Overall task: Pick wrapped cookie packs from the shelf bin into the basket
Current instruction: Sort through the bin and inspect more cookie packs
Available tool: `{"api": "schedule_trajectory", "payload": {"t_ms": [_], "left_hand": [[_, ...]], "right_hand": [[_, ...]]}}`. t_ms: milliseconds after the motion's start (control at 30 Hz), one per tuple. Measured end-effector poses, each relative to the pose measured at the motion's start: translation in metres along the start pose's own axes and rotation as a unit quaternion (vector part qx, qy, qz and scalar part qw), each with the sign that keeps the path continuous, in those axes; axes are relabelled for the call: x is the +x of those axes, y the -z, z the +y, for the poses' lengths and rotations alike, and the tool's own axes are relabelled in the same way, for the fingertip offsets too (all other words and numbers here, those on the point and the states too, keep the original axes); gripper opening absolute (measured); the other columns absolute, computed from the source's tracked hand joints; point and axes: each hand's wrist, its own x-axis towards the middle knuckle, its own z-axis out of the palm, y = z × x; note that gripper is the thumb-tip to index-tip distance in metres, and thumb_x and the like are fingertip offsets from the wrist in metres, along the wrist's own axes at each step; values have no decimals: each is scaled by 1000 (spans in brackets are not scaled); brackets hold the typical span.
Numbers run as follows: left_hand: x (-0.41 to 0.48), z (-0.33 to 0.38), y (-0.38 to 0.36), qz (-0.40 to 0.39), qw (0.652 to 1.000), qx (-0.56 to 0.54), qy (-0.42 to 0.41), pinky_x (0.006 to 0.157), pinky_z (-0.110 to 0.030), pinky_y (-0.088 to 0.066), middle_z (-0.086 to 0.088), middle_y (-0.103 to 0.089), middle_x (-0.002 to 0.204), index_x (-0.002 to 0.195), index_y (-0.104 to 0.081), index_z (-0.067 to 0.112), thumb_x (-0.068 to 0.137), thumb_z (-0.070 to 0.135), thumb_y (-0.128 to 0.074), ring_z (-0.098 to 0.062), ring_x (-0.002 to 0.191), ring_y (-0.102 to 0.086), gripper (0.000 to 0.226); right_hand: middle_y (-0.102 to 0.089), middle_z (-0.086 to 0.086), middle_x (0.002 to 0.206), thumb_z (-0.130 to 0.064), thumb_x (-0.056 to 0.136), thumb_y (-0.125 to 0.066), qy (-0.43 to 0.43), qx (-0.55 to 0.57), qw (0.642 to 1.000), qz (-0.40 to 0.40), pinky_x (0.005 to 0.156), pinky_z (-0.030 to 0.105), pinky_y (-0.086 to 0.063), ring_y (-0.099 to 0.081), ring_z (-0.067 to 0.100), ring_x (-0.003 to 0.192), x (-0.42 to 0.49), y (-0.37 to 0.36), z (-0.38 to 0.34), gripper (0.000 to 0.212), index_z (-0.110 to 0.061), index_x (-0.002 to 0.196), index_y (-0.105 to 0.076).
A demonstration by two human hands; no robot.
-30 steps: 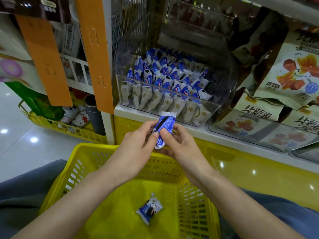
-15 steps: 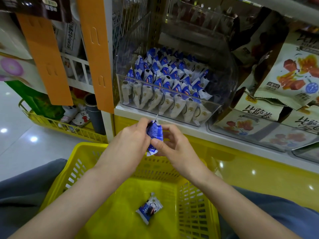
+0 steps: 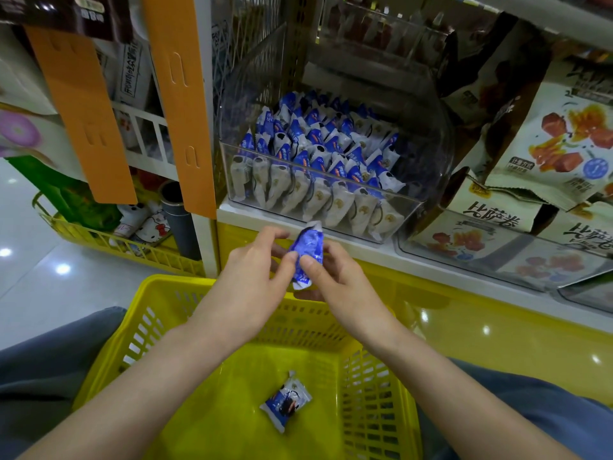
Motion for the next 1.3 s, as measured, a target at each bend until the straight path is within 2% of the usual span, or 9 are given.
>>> {"api": "schedule_trajectory", "payload": {"t_ms": [133, 267, 533, 800, 867, 967, 1067, 1167, 1300], "left_hand": [[-4, 2, -5, -20, 999, -26, 4, 63, -9, -44, 15, -57, 98, 120, -49, 23, 90, 21, -53, 3, 84, -57, 30], [-2, 2, -3, -33, 998, -49, 3, 64, -9, -46, 10, -62, 102, 116, -55, 21, 90, 15, -51, 0, 84, -59, 26], [0, 1, -1, 27, 999, -46, -9, 70, -2, -42, 13, -56, 104, 114, -53, 23, 93, 23, -49, 4, 88, -54, 21], [3, 1, 4, 53, 998, -5, -14, 57, -7, -37, 14, -54, 70, 92, -59, 18, 96, 17, -45, 1, 65, -53, 15], [4, 3, 3, 38, 997, -65, 23, 61, -13, -45, 7, -59, 69, 87, -57, 16, 97, 19, -42, -1, 67, -56, 19], [0, 12, 0, -35, 969, -222, 100, 81, -48, -52, -7, -68, 87, 94, -62, 18, 94, 36, -41, -24, 86, -64, 27], [-2, 16, -1, -31, 968, -230, 92, 78, -50, -54, -5, -68, 84, 94, -61, 19, 92, 31, -48, -26, 83, -65, 18], [3, 9, 0, 2, 979, -186, 81, 76, -44, -53, -10, -62, 75, 83, -59, 14, 95, 21, -45, -32, 80, -60, 20], [2, 7, 1, -24, 987, -144, 65, 61, -27, -48, 1, -56, 64, 71, -56, 22, 95, 22, -45, -15, 67, -56, 26]], "right_hand": [[-64, 8, 109, -16, 95, -47, -11, 0, 1000, 24, 84, 39, -54, -63, 21, 99, 3, 2, 3, 15, -18, 109, -50], [-63, 5, 103, -16, 96, -45, -24, 25, 999, 7, 66, 21, -55, -64, 7, 81, 1, 1, 1, 17, -15, 112, -47], [-63, -1, 102, -15, 92, -54, 2, -56, 998, -19, 68, 21, -54, -64, 4, 80, 0, 1, -5, 19, -20, 110, -51], [-61, -3, 105, -17, 89, -58, -10, -81, 996, -26, 79, 24, -52, -61, 11, 90, -1, -2, 0, 27, -23, 113, -46], [-59, -6, 104, -19, 83, -67, -15, -90, 996, 14, 79, 21, -50, -59, 6, 88, 0, -1, 0, 39, -22, 114, -43], [-54, -13, 96, -24, 71, -78, 13, -157, 983, 89, 71, 11, -46, -54, -5, 79, 0, 0, -1, 54, -23, 110, -42], [-52, -8, 105, -33, 65, -81, 65, -239, 964, 96, 75, 10, -43, -52, -2, 89, -3, 1, 1, 63, -26, 111, -39], [-53, -4, 111, -32, 72, -75, 57, -220, 971, 74, 76, 8, -43, -52, 3, 95, -4, 1, -1, 51, -28, 111, -42], [-66, 1, 90, -22, 89, -59, 46, -161, 983, 73, 75, 32, -52, -62, 15, 83, 2, 8, -9, 5, -19, 92, -60]]}}
